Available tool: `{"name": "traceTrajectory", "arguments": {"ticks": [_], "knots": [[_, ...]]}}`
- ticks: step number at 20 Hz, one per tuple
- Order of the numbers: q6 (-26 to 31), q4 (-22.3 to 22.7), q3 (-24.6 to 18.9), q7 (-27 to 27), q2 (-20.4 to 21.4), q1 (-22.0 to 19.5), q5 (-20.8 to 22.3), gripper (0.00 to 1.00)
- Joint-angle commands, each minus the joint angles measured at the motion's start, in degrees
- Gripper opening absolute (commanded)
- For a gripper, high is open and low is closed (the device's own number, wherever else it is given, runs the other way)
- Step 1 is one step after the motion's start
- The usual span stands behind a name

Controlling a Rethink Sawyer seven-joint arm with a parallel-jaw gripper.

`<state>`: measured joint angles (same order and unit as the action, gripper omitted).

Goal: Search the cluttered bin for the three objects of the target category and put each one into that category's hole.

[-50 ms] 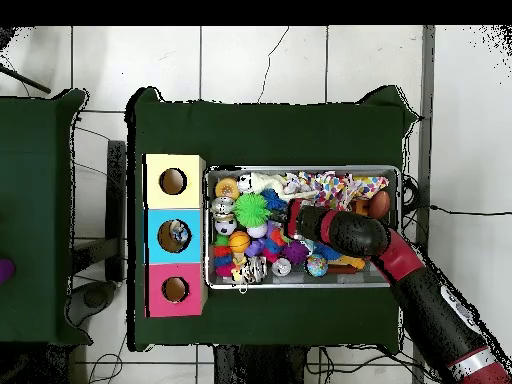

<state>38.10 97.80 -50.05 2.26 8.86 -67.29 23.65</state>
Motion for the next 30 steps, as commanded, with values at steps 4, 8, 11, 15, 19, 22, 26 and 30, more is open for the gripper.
{"name": "traceTrajectory", "arguments": {"ticks": [4, 8, 11, 15, 19, 22, 26, 30], "knots": [[-2.5, 1.8, 5.8, -21.3, 8.8, 2.3, -4.7, 0.0], [-1.4, 6.7, 5.3, -25.2, 16.6, 3.5, -8.1, 0.0], [-1.1, 10.2, 5.5, -28.1, 23.3, 5.0, -10.7, 0.0], [-0.9, 13.5, 5.1, -30.0, 28.7, 6.2, -14.3, 0.0], [-0.1, 16.0, 4.7, -30.4, 32.6, 6.5, -17.2, 0.0], [0.3, 17.7, 4.1, -30.4, 35.2, 6.3, -19.2, 0.0], [-0.4, 19.4, 4.1, -29.6, 36.9, 6.1, -20.4, 0.0], [-0.5, 20.0, 4.6, -28.8, 37.8, 6.3, -21.1, 0.0]]}}
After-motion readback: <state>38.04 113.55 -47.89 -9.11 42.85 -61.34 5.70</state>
